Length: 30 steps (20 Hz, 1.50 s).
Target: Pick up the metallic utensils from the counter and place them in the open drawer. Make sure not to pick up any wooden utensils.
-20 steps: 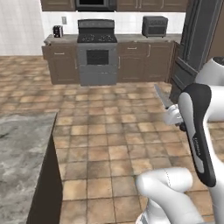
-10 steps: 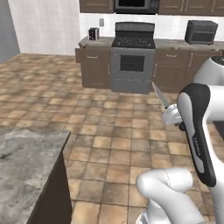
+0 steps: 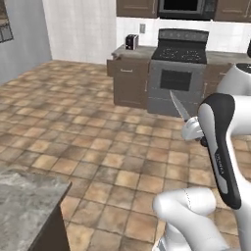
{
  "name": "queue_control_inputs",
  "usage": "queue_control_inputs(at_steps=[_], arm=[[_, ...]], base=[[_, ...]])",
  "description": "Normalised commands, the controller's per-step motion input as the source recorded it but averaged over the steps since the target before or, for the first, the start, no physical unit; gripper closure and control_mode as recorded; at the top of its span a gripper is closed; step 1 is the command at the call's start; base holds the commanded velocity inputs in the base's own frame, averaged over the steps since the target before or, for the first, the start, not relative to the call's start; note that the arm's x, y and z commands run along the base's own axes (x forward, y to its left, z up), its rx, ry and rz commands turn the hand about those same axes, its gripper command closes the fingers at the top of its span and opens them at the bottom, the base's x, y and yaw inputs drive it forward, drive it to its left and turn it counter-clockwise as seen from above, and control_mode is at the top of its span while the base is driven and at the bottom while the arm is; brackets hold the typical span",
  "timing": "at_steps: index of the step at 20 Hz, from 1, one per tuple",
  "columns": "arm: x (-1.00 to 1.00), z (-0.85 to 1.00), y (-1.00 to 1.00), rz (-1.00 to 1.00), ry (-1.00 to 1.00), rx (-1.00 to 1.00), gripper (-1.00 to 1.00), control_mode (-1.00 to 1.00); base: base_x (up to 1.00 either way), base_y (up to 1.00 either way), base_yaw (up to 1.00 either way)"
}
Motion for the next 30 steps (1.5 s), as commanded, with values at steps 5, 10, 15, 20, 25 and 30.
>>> queue_control_inputs(at_steps=[5,10,15,20,25,30], arm=[[0.0,0.0,0.0,0.0,0.0,0.0,1.0,1.0],[0.0,0.0,0.0,0.0,0.0,0.0,1.0,1.0],[0.0,0.0,0.0,0.0,0.0,0.0,1.0,1.0],[0.0,0.0,0.0,0.0,0.0,0.0,1.0,1.0],[0.0,0.0,0.0,0.0,0.0,0.0,1.0,1.0],[0.0,0.0,0.0,0.0,0.0,0.0,1.0,1.0]], base=[[1.0,-0.55,0.32],[1.0,-0.63,0.31],[1.0,-0.85,0.25],[1.0,-0.99,0.17],[1.0,-1.0,0.01],[1.0,-1.0,0.0]])
